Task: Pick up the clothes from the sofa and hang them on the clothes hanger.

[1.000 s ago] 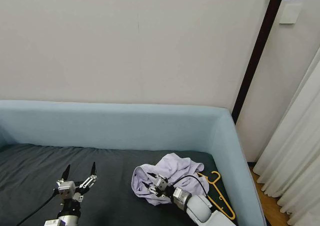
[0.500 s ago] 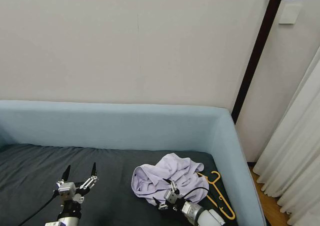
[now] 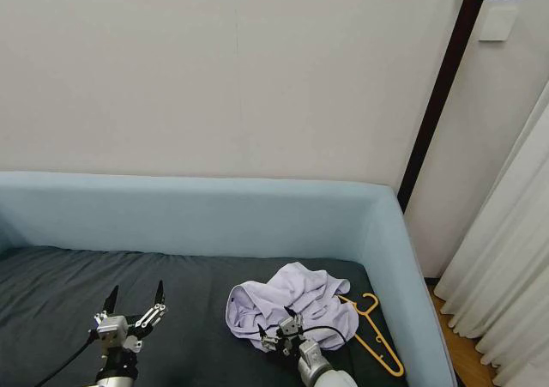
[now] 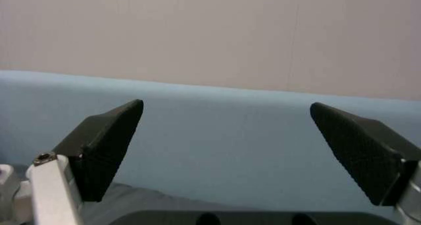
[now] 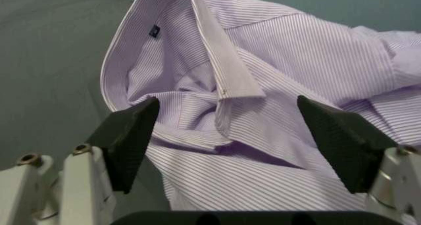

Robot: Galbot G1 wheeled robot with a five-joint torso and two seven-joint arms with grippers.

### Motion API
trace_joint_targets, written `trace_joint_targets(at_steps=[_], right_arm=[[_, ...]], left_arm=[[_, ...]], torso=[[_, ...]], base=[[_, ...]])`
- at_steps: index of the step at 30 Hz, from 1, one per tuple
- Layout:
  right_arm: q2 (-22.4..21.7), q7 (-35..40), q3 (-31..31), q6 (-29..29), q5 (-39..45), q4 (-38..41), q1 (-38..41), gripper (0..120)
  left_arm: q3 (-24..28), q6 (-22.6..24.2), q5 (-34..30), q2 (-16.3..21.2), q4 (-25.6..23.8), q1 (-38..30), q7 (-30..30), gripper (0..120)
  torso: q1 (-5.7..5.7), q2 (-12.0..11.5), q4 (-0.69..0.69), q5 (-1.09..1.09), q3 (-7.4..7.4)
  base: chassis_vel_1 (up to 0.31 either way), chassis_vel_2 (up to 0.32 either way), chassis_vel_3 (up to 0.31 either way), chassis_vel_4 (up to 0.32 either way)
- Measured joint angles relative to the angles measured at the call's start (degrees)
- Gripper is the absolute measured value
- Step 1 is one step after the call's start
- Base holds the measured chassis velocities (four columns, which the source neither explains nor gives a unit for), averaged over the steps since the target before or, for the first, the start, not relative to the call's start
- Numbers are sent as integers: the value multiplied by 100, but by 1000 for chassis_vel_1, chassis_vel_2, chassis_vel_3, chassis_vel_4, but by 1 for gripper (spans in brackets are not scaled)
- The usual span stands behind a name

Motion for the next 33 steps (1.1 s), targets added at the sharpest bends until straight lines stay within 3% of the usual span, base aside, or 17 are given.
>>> trace_joint_targets(at_steps=[6,15,23,26,33], right_arm=[[172,19,3,23,-140,-182,13,77],[551,363,105,31,-528,-590,60,44],[577,544,160,-116,-836,-637,57,18],[565,470,245,17,-1207,-688,34,2],[358,-113,469,352,-1115,-503,-11,0]], left_arm=[[-3,0,0,-5,-21,7,-2,100],[-3,0,-3,-3,-52,30,-13,100],[-16,-2,-23,20,-88,59,-19,100],[-1,-6,-25,20,-88,54,-20,100],[19,-9,-28,20,-73,30,-22,100]], torso=[[0,0,0,0,0],[0,0,0,1,0],[0,0,0,0,0],[0,0,0,0,0],[0,0,0,1,0]], base=[[0,0,0,0],[0,0,0,0],[0,0,0,0],[0,0,0,0],[0,0,0,0]])
